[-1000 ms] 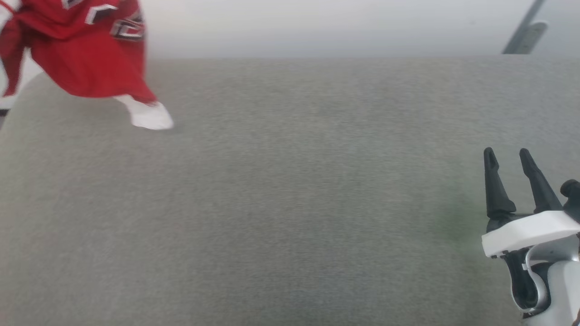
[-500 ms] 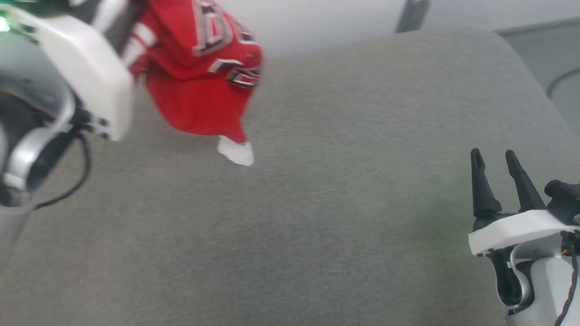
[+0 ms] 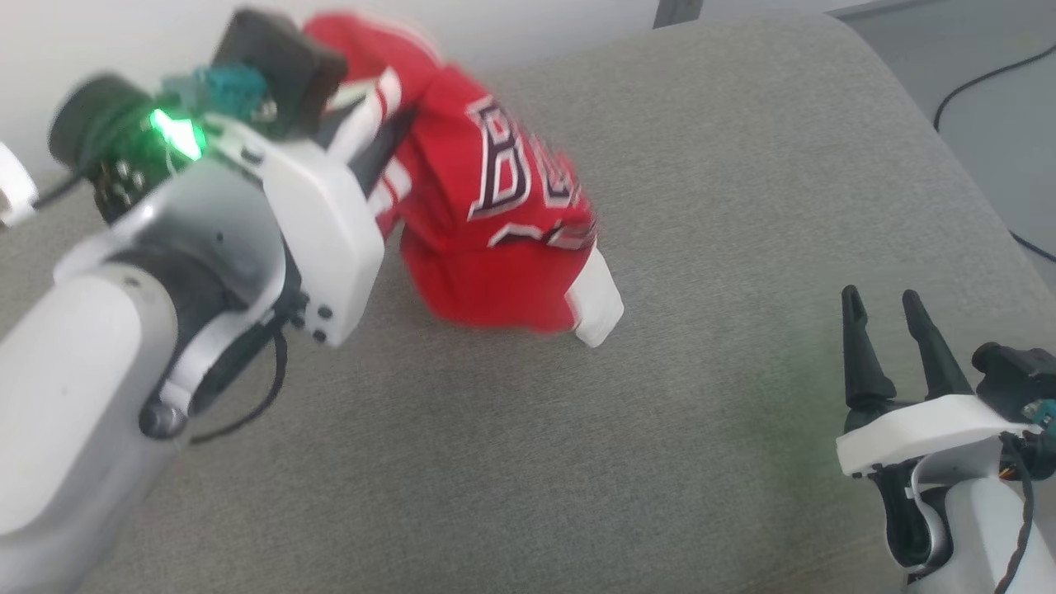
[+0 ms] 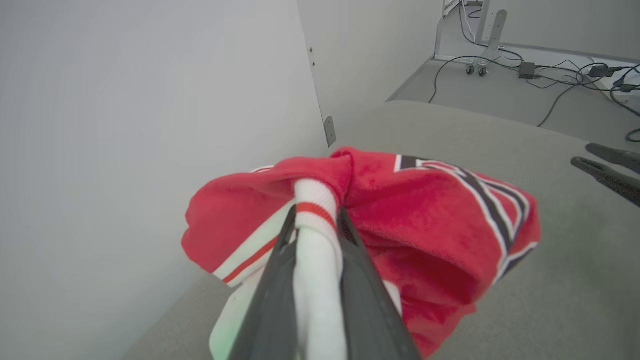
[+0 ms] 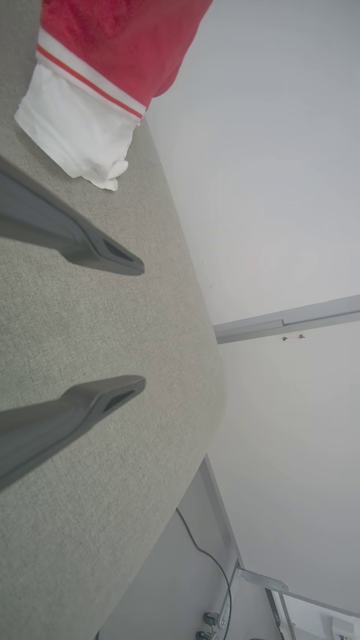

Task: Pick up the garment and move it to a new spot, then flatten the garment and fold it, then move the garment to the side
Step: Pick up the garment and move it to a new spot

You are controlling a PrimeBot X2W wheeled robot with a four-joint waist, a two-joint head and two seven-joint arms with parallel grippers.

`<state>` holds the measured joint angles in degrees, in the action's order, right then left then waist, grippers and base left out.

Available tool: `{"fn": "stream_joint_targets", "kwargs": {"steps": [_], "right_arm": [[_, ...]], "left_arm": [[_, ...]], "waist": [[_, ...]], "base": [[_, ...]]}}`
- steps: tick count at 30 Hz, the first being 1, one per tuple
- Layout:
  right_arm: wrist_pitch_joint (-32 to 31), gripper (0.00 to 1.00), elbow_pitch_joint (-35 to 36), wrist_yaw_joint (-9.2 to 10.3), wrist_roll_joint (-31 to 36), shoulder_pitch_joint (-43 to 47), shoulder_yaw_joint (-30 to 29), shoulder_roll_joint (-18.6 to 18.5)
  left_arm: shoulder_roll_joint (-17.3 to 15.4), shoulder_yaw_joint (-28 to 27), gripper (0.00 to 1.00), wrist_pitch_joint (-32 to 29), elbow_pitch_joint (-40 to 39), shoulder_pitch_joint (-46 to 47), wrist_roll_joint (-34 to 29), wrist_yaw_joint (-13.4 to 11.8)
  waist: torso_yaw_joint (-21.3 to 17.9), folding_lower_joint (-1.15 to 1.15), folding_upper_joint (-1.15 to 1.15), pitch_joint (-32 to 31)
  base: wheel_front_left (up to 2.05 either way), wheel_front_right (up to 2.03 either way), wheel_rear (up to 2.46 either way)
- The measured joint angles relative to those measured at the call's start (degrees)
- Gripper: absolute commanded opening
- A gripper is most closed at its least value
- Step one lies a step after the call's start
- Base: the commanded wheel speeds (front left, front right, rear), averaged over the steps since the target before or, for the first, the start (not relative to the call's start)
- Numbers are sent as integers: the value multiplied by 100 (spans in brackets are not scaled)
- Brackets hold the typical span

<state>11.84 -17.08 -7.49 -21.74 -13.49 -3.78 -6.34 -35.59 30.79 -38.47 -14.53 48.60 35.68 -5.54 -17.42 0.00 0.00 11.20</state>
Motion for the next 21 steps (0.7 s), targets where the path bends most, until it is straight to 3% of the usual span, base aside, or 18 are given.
{"fn": "stream_joint_targets", "kwargs": {"steps": [12, 21], "right_arm": [[81, 100, -209, 0, -92, -103, 240, -36], [127, 100, -250, 0, -89, -267, 385, -123]], "left_arm": [[-316, 204, 0, 313, 957, -1624, 265, -145], [-53, 337, 0, 722, 2120, -2097, 474, -11]], "waist": [[311, 0, 0, 161], [517, 0, 0, 196]], "base": [[0, 0, 0], [0, 0, 0]]}}
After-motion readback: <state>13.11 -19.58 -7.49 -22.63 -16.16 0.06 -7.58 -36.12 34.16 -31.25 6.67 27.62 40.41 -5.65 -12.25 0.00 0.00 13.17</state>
